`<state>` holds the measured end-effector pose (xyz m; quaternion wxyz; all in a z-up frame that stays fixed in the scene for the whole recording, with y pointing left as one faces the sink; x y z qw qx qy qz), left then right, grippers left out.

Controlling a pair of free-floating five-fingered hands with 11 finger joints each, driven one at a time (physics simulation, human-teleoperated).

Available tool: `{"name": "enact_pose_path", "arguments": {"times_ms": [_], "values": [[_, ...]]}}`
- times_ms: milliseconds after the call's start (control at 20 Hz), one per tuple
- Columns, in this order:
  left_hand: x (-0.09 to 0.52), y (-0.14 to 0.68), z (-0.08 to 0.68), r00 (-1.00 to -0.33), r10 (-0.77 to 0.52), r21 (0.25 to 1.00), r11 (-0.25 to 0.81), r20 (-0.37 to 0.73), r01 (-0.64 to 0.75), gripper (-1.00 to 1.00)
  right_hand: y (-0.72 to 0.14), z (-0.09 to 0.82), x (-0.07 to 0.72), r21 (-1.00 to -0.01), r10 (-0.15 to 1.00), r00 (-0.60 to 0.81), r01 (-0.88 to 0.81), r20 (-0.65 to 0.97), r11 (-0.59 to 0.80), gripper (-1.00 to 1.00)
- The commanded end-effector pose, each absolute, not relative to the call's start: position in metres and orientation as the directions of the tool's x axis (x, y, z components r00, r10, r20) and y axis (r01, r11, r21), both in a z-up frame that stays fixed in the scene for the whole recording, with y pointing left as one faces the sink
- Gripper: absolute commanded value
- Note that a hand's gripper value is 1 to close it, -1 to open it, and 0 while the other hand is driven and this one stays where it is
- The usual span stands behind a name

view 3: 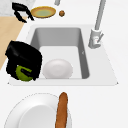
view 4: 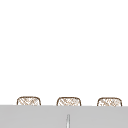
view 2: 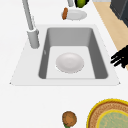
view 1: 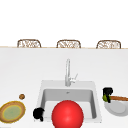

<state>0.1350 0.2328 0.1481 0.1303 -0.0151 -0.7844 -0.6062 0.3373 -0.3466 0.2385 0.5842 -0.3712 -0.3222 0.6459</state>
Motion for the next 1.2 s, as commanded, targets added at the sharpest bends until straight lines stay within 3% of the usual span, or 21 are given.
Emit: {"name": "enact_pose_path", "arguments": {"times_ms": [0, 700, 1150], "values": [[0.135, 0.233, 0.148, -0.966, -0.134, 0.947, 0.265, 0.223, 0.182, 0.0, -0.318, 0.249, 0.335, -0.852, 0.996, -0.03, -0.517, -0.086, -0.089, 1.0], [0.135, 0.233, 0.148, -0.966, -0.134, 0.947, 0.265, 0.223, 0.182, 0.0, -0.204, 0.224, 0.344, -0.859, 0.997, -0.041, -0.505, -0.071, -0.082, 1.0], [0.135, 0.233, 0.148, -0.966, -0.134, 0.947, 0.265, 0.223, 0.182, 0.0, -0.162, 0.163, 0.338, -0.891, 0.988, -0.153, -0.448, -0.009, -0.077, 1.0]]}}
